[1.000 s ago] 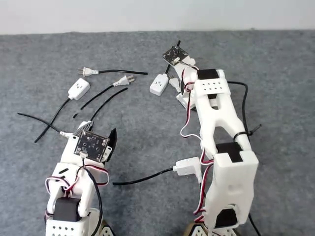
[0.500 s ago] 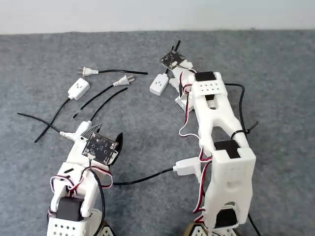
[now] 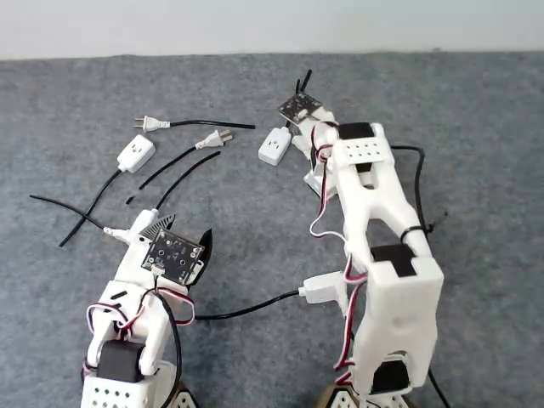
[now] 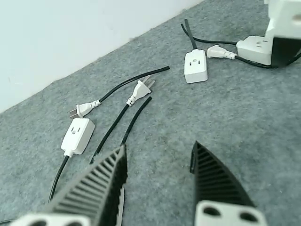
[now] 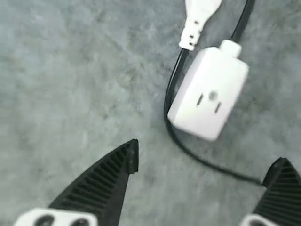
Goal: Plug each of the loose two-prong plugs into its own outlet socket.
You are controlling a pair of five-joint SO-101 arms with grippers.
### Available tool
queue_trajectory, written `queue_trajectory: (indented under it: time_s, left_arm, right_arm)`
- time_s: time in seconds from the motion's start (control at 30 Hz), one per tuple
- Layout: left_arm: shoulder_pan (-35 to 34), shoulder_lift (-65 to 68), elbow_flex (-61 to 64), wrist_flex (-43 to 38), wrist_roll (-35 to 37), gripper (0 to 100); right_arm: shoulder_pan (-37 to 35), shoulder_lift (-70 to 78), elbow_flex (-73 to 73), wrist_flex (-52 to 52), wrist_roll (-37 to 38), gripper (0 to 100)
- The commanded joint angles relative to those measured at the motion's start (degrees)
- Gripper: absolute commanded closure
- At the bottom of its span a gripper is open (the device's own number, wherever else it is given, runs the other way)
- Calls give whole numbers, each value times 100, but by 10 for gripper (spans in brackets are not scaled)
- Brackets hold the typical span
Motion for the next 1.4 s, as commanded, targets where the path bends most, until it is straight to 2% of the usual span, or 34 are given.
queue_trajectory:
  time_s: [0.0,0.3,0.5,0.77,0.97,1.37]
  left_arm:
    - [-9,-44,-233,-132,-79,775]
    - [-193,-44,-1560,1266,-70,775]
    - [-193,-44,-2352,2154,-44,775]
    - [-193,-53,-2563,2752,202,775]
    - [-193,-53,-2536,2734,229,775]
    - [-193,-53,-2360,2699,211,775]
  right_arm:
    - [-57,-1033,-334,646,-519,593]
    - [-75,-2378,-316,2176,-1310,593]
    - [-171,-3521,255,2492,-1591,593]
    - [-321,-5754,2866,1763,-1609,593]
    - [-321,-7644,4712,1402,-1565,593]
    - [-251,-10387,7174,620,-1600,593]
